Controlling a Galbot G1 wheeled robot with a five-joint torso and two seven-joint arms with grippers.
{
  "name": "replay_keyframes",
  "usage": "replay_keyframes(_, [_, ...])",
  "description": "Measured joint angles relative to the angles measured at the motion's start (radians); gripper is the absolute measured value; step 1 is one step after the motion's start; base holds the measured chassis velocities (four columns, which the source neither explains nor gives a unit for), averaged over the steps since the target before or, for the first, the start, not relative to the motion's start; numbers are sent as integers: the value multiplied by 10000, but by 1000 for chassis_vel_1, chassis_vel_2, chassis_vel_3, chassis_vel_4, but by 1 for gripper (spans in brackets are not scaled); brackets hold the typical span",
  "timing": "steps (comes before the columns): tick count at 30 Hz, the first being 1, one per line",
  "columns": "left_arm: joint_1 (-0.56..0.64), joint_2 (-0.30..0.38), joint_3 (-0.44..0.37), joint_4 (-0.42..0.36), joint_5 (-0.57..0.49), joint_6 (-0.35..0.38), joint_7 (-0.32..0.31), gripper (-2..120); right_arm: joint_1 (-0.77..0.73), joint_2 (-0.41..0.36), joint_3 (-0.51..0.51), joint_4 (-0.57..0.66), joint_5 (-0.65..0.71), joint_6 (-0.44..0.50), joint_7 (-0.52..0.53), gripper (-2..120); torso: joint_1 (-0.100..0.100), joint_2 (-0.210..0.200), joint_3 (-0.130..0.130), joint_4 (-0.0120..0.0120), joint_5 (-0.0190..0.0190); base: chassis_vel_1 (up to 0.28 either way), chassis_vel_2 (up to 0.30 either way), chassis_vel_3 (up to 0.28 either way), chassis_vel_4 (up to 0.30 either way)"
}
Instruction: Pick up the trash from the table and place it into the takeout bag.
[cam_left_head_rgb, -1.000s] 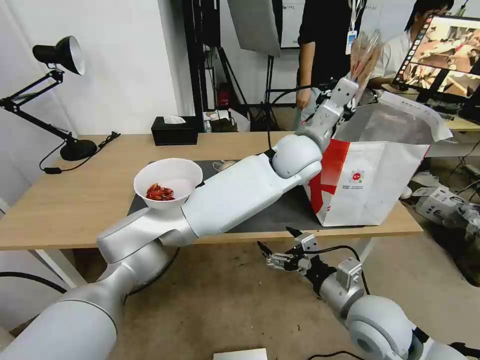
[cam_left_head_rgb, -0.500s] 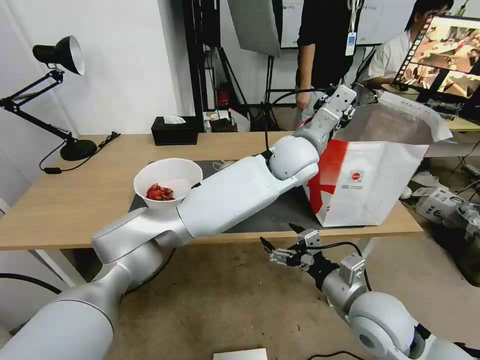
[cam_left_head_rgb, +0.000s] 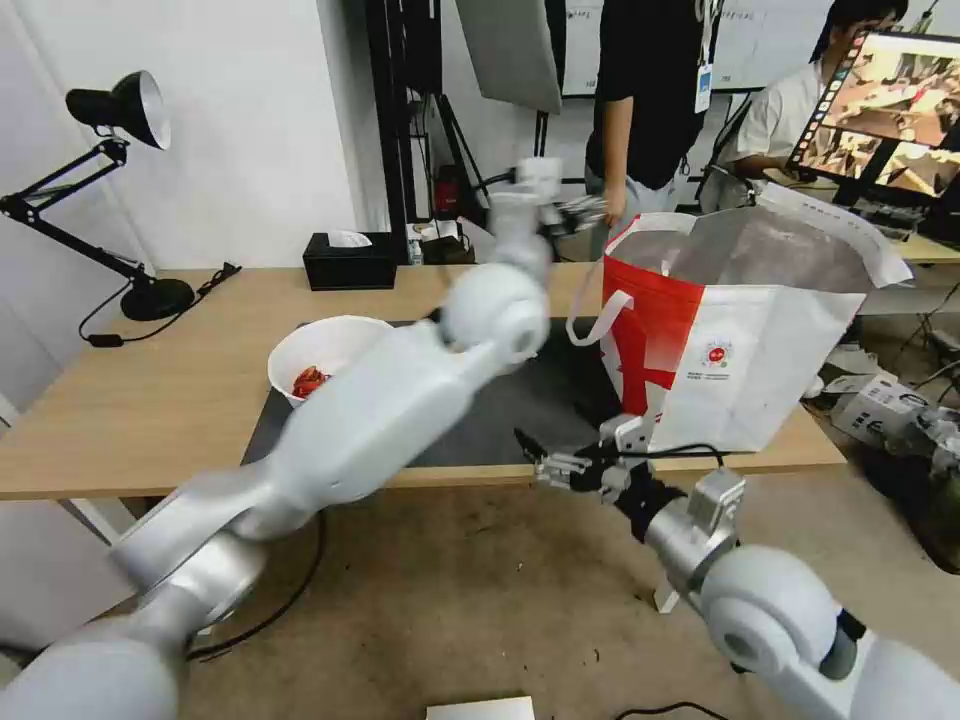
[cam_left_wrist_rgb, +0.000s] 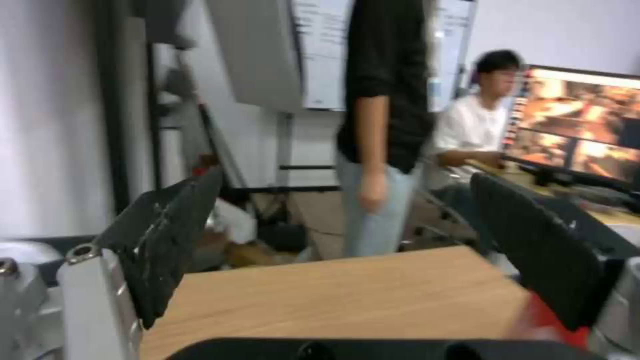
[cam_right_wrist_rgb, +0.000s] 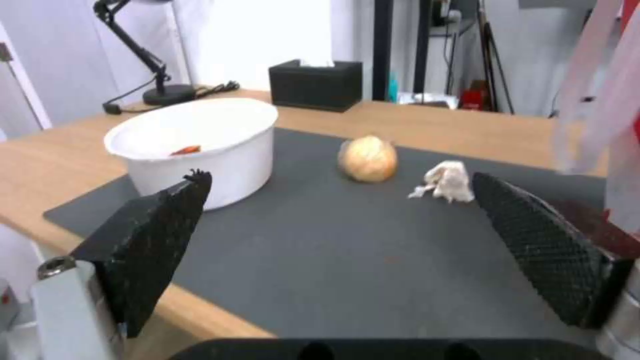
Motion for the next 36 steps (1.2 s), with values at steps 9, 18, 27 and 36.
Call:
replay_keyframes(9, [3907, 3285, -2929, -3218, 401, 105, 667, 100, -395, -137, 287, 149, -247, 618, -19, 100, -1, 0, -1, 2, -3, 0, 0, 0, 0])
replay_keyframes(18, [10045, 4311, -8009, -6354, 1606, -257, 1877, 100, -1345, -227, 1329, 613, -747, 1035, -70, 100, -3, 3, -3, 8, 8, 0, 0, 0, 0])
replay_keyframes(27, [15056, 1562, -11270, -8100, 3291, -874, 3542, 100, -5562, 1487, 4728, 1789, -2624, 1866, -1354, 100, -4, 3, -3, 6, 7, 0, 0, 0, 0])
replay_keyframes(36, [16790, -328, -11213, -8076, 5239, -2255, 5195, 100, -7401, 4151, 5197, 2046, -4564, 3210, -2092, 100, -4, 3, -2, 4, 6, 0, 0, 0, 0])
